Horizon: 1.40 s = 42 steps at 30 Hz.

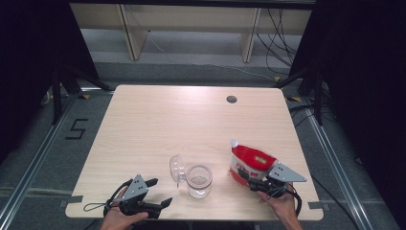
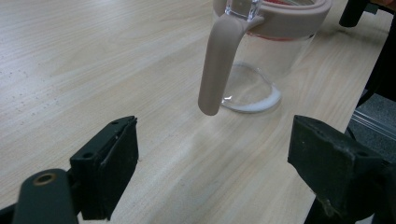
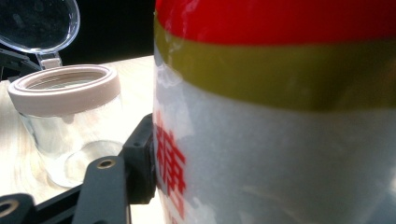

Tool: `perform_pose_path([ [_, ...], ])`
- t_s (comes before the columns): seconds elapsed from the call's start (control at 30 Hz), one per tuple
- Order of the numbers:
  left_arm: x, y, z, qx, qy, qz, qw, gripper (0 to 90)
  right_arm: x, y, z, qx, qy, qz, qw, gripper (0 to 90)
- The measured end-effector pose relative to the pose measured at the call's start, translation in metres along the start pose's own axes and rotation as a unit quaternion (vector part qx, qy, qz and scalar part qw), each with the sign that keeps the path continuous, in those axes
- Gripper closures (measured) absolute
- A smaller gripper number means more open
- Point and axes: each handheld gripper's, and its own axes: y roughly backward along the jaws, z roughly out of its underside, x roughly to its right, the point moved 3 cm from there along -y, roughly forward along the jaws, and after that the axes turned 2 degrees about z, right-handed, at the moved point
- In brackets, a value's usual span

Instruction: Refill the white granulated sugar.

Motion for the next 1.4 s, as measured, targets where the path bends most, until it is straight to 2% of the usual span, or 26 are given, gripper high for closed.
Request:
perform_pose_path([
  [0.03,0.000,0.000,0.000,0.003,0.003,0.000,1.0000,15.9,0.001,0.000,0.000,-0.011,0.005,0.003,0.9999,41.5],
  [0.07,0.000,0.000,0.000,0.004,0.002,0.000,1.0000,15.9,-0.001,-0.001,-0.001,-0.003,0.005,0.011,0.9999,42.0],
  [0.1,0.000,0.000,0.000,0.003,0.001,-0.001,1.0000,15.9,-0.004,0.000,-0.002,-0.019,-0.003,0.014,0.9997,42.4],
  [0.2,-0.001,0.001,0.000,0.002,0.000,-0.003,1.0000,15.9,-0.009,-0.001,-0.005,-0.025,0.016,0.029,0.9992,43.9],
  [0.23,-0.001,0.001,0.000,0.003,-0.001,-0.003,1.0000,15.8,-0.011,-0.001,-0.007,-0.021,0.019,0.042,0.9987,44.3],
  [0.27,-0.001,0.001,0.000,0.003,-0.001,-0.003,1.0000,15.9,-0.012,-0.001,-0.008,-0.030,0.036,0.032,0.9984,44.7],
  [0.33,0.000,0.001,0.000,0.003,0.003,-0.005,1.0000,15.9,-0.015,0.001,-0.012,-0.027,0.065,0.053,0.9961,45.6],
  [0.37,0.001,0.002,0.000,0.000,0.009,-0.004,1.0000,15.9,-0.016,0.001,-0.014,-0.030,0.074,0.063,0.9948,46.0],
  [0.43,0.000,0.002,0.000,0.001,0.008,-0.005,1.0000,15.9,-0.020,0.003,-0.016,-0.045,0.099,0.064,0.9921,46.5],
  [0.47,0.000,0.002,0.001,-0.001,0.006,-0.008,1.0000,15.9,-0.021,0.004,-0.018,-0.049,0.120,0.071,0.9890,46.6],
  [0.57,-0.002,0.003,0.001,-0.011,-0.014,-0.014,0.9997,15.9,-0.028,0.006,-0.021,-0.059,0.138,0.079,0.9855,47.0],
  [0.67,-0.002,0.002,0.001,0.001,-0.008,-0.009,0.9999,15.9,-0.038,0.007,-0.026,-0.073,0.180,0.086,0.9772,47.3],
  [0.7,0.000,0.001,0.001,0.002,0.006,-0.011,0.9999,15.9,-0.041,0.007,-0.027,-0.075,0.190,0.090,0.9747,47.4],
  [0.77,-0.001,0.002,0.001,-0.003,0.004,-0.010,0.9999,15.9,-0.047,0.008,-0.029,-0.082,0.210,0.097,0.9694,47.6],
  [0.87,-0.001,0.002,0.001,-0.005,-0.004,-0.010,0.9999,15.9,-0.055,0.009,-0.033,-0.099,0.278,0.114,0.9487,47.6],
  [0.9,0.000,0.001,0.001,0.000,0.003,-0.010,0.9999,15.9,-0.058,0.009,-0.035,-0.107,0.304,0.120,0.9390,47.7],
  [0.93,0.000,0.002,0.002,-0.005,-0.003,-0.011,0.9999,15.9,-0.060,0.009,-0.036,-0.113,0.333,0.125,0.9277,47.7],
  [1.0,0.000,0.001,0.002,-0.006,0.001,-0.012,0.9999,15.9,-0.065,0.010,-0.038,-0.123,0.355,0.131,0.9174,47.8],
  [1.03,0.000,0.001,0.002,-0.006,0.000,-0.013,0.9999,15.9,-0.067,0.011,-0.039,-0.127,0.360,0.129,0.9151,47.8],
  [1.13,0.000,0.001,0.003,-0.007,-0.003,-0.018,0.9998,16.0,-0.073,0.011,-0.043,-0.136,0.425,0.139,0.8840,47.9],
  [1.2,-0.004,0.002,0.003,-0.015,-0.021,-0.020,0.9995,15.9,-0.078,0.012,-0.043,-0.152,0.450,0.148,0.8672,47.9],
  [1.27,-0.002,0.002,0.003,-0.013,-0.007,-0.021,0.9997,15.9,-0.081,0.011,-0.043,-0.154,0.480,0.155,0.8495,48.0],
  [1.3,-0.002,0.002,0.003,-0.013,-0.009,-0.022,0.9996,15.9,-0.082,0.010,-0.046,-0.160,0.519,0.152,0.8261,48.0],
  [1.33,-0.001,0.001,0.003,-0.007,-0.004,-0.019,0.9998,16.0,-0.084,0.009,-0.043,-0.163,0.519,0.156,0.8242,48.0],
  [1.37,-0.001,0.001,0.003,-0.006,-0.006,-0.019,0.9998,16.0,-0.085,0.008,-0.043,-0.168,0.534,0.157,0.8135,48.1],
  [1.4,-0.002,0.002,0.002,-0.010,-0.019,-0.018,0.9996,16.0,-0.087,0.009,-0.042,-0.175,0.539,0.160,0.8080,48.1],
])
